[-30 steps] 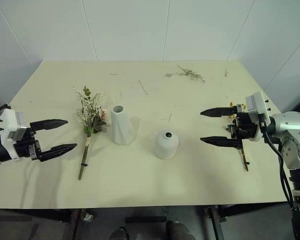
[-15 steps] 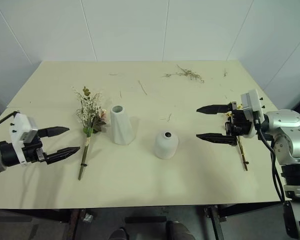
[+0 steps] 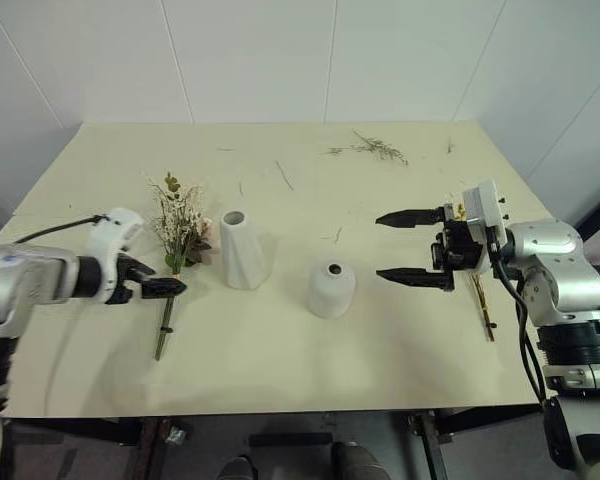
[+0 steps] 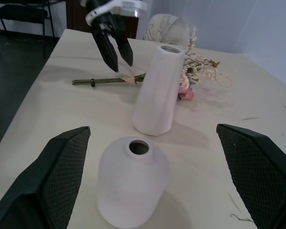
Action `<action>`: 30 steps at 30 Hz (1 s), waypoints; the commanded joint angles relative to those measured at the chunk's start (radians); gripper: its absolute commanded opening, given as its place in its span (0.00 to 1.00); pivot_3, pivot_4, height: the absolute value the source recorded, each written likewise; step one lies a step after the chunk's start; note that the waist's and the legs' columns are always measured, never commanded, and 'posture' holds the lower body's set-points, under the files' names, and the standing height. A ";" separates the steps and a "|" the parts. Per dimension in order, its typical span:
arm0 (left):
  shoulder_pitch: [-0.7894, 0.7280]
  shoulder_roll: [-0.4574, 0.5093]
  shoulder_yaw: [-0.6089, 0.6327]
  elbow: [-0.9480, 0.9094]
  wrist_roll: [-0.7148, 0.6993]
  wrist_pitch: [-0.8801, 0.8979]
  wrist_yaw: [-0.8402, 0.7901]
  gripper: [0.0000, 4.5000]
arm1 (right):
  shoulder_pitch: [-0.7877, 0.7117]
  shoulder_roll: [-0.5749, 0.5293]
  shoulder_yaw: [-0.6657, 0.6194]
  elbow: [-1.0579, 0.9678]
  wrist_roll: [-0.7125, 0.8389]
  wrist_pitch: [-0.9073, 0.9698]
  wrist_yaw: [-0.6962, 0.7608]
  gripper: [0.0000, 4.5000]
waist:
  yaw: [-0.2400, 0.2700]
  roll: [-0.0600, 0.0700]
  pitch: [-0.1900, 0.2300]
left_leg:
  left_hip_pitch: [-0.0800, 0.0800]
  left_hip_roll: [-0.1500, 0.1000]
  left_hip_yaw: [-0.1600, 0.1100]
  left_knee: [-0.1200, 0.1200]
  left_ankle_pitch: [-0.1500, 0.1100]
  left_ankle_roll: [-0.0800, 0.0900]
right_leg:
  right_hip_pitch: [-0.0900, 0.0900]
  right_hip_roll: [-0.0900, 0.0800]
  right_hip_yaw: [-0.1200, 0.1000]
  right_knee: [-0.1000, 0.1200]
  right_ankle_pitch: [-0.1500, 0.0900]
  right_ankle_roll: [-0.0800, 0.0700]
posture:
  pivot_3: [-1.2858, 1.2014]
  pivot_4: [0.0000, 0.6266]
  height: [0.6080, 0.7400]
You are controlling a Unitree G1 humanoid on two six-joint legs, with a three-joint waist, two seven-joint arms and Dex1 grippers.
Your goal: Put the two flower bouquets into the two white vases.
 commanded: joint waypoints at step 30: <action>0.018 -0.105 -0.126 0.120 0.095 0.064 0.126 0.78 | 0.005 -0.047 -0.057 -0.317 0.187 0.190 -0.034 1.00 | 0.007 0.001 -0.001 | 0.003 0.000 0.000 0.012 0.000 -0.001 | 0.005 0.001 0.002 0.003 0.000 0.000 | 0.52 0.24 1.00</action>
